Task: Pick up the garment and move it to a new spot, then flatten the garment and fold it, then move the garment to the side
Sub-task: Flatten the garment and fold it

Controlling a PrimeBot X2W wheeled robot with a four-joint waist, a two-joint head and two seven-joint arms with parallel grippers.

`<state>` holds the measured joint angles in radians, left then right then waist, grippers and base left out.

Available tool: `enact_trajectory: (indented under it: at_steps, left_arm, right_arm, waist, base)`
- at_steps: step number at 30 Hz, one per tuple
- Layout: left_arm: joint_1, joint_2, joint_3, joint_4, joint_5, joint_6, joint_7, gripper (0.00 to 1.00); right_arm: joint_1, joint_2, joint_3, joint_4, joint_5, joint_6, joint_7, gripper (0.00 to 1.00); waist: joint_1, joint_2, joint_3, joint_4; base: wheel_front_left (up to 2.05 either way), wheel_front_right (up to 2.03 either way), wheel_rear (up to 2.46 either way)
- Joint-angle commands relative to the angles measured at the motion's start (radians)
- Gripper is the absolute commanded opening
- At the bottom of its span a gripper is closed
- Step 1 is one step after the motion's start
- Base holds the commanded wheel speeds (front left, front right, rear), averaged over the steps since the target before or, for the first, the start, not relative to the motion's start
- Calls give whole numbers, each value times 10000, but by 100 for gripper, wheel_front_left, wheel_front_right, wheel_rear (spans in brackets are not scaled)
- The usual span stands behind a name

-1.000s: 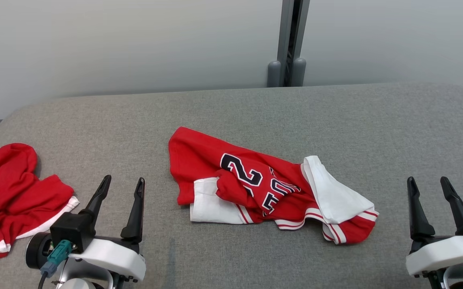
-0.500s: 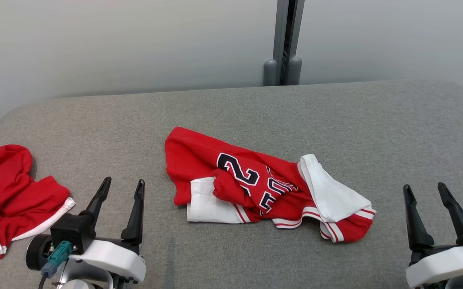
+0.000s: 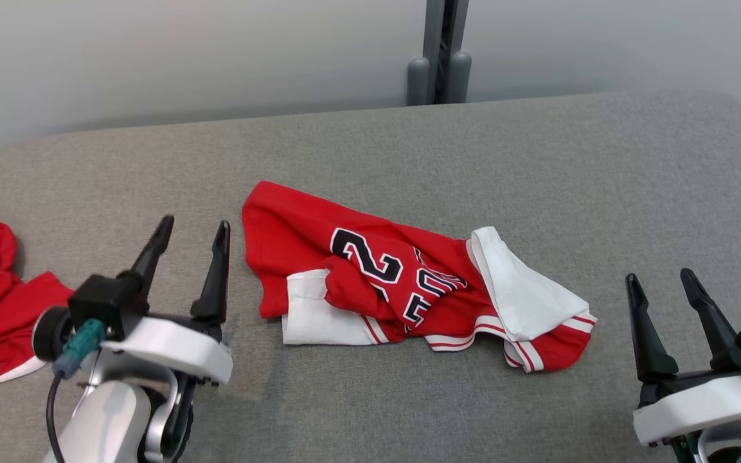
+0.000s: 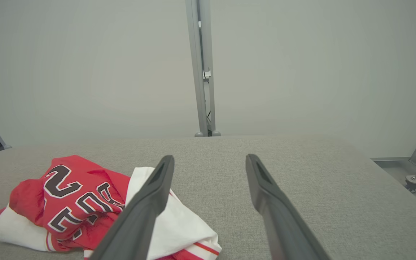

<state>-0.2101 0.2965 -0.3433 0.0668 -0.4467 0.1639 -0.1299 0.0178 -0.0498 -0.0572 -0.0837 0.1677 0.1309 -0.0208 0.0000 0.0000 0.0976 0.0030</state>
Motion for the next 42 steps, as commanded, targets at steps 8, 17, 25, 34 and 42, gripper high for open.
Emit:
enact_trajectory:
  at_steps: [8, 17, 25, 34, 42]
  left_arm:
    - [-2497, -109, -9, 1427, -404, -671, 891, 100]
    - [-4813, 349, 179, 4714, -1171, -1734, 2409, 100]
    - [-6111, 886, 203, 7119, -1178, -2137, 2913, 100]
    - [-6732, 736, -189, 8128, -1134, -2554, 2874, 0]
    - [-7266, 787, -305, 7096, -873, -2645, 1683, 0]
  right_arm:
    - [-709, -31, 335, -182, 150, -3, -259, 100]
    - [-1385, -31, 737, 200, 415, -5, -725, 100]
    - [-1736, -29, 971, 713, 651, -3, -1155, 100]
    - [-1892, -29, 847, 968, 826, -3, -1376, 100]
    - [-1871, -30, 625, 825, 914, -3, -1300, 100]
  waist:
    - [0, 0, 1674, -1129]
    - [0, 0, 3044, -2162]
    - [0, 0, 3509, -2706]
    - [0, 0, 3449, -2627]
    - [0, 0, 3098, -2143]
  base:
    - [0, 0, 0]
    - [0, 0, 0]
    - [0, 0, 0]
    - [0, 0, 0]
    - [0, 0, 0]
